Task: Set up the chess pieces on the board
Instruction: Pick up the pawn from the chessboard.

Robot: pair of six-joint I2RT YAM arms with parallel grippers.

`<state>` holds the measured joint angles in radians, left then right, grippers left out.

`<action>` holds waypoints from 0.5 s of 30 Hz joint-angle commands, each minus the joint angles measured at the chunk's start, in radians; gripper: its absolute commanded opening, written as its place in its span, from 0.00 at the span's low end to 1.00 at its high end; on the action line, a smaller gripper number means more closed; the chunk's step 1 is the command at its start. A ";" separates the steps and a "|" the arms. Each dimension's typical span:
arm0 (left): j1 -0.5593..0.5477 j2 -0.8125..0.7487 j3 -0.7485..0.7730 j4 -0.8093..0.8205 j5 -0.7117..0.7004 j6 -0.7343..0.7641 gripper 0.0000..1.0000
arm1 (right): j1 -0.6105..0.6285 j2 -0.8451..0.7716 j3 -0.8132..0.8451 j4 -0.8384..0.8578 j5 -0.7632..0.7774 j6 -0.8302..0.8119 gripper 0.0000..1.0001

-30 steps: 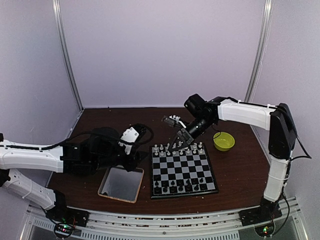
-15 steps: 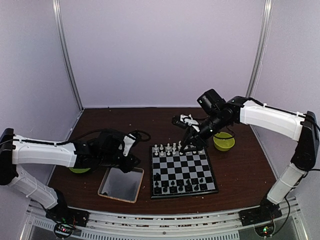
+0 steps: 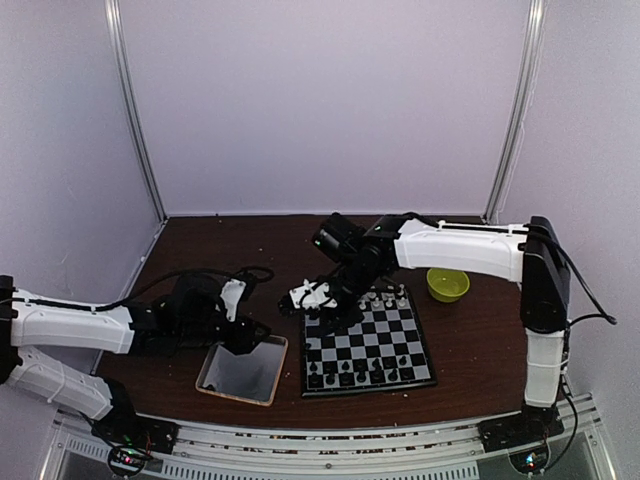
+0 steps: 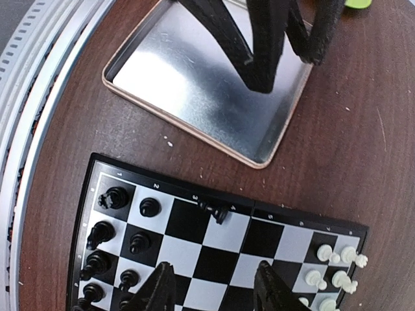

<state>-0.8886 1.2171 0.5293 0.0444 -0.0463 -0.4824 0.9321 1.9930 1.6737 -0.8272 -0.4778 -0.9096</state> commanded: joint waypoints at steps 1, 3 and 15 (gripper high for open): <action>0.008 -0.023 -0.058 0.101 0.028 -0.069 0.49 | 0.034 0.063 0.090 -0.082 0.056 -0.081 0.42; 0.008 -0.035 -0.085 0.120 0.027 -0.086 0.49 | 0.044 0.092 0.112 -0.093 0.066 -0.095 0.43; 0.008 0.000 -0.115 0.162 0.120 -0.035 0.42 | 0.055 0.135 0.170 -0.153 0.071 -0.071 0.42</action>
<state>-0.8886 1.1740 0.3653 0.1688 -0.0101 -0.5915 0.9844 2.1498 1.8305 -0.9405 -0.4168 -0.9985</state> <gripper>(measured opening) 0.453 0.425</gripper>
